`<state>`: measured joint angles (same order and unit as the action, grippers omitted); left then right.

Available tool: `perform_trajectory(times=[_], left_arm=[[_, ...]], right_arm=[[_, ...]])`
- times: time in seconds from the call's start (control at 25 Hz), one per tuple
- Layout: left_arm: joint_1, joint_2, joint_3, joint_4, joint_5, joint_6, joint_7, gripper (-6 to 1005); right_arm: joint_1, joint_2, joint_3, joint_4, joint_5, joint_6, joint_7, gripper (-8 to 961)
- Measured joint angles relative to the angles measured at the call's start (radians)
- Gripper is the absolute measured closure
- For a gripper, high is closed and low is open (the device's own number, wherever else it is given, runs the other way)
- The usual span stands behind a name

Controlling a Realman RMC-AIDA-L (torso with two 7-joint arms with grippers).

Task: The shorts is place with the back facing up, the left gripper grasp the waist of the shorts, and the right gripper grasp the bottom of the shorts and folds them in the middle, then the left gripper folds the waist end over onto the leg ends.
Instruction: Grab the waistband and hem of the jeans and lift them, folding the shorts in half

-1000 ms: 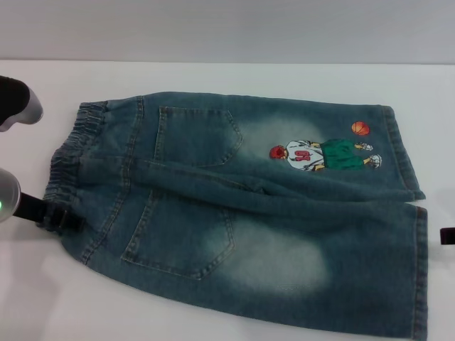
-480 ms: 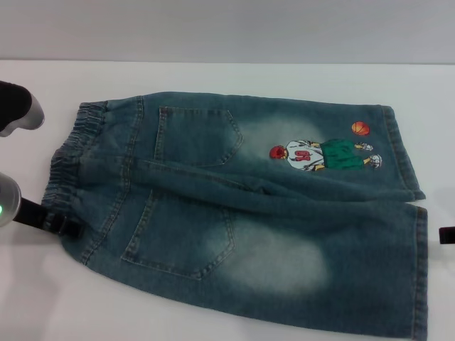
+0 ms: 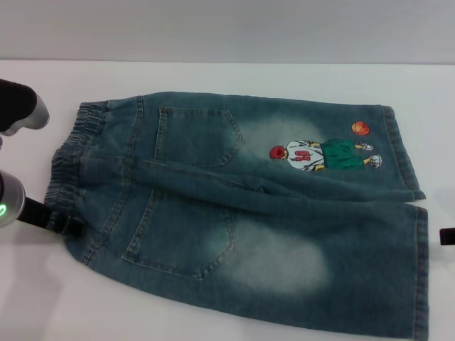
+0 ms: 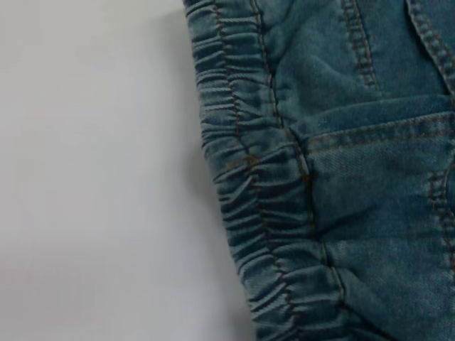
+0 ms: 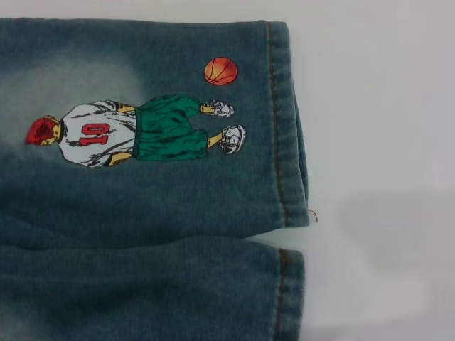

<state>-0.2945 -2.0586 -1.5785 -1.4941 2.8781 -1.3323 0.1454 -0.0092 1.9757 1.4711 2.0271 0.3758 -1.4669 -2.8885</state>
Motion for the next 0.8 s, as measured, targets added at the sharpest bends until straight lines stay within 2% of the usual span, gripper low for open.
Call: perform_trajectory(times=[0.2, 0.24, 0.44, 0.6, 0.8], left_arm=[[-0.004, 0.0, 0.001, 0.002, -0.002, 0.0, 0.001, 209], [-0.019, 0.0, -0.002, 0.037, -0.006, 0.0, 0.005, 238], [-0.025, 0.0, -0.004, 0.047, -0.007, -0.002, 0.006, 383], [-0.016, 0.0, -0.004, -0.006, -0.004, -0.019, -0.002, 493], [-0.005, 0.0, -0.001, -0.039, -0.004, -0.023, -0.005, 537]], right_arm=[[0.001, 0.0, 0.0, 0.001, 0.0, -0.001, 0.0, 264], [0.001, 0.0, 0.0, 0.001, 0.0, -0.002, 0.0, 264], [0.005, -0.003, 0.002, 0.002, 0.0, -0.01, 0.0, 265], [0.006, -0.004, 0.001, 0.002, 0.0, -0.012, 0.0, 265], [0.004, -0.005, 0.0, 0.002, 0.0, -0.012, 0.0, 265]])
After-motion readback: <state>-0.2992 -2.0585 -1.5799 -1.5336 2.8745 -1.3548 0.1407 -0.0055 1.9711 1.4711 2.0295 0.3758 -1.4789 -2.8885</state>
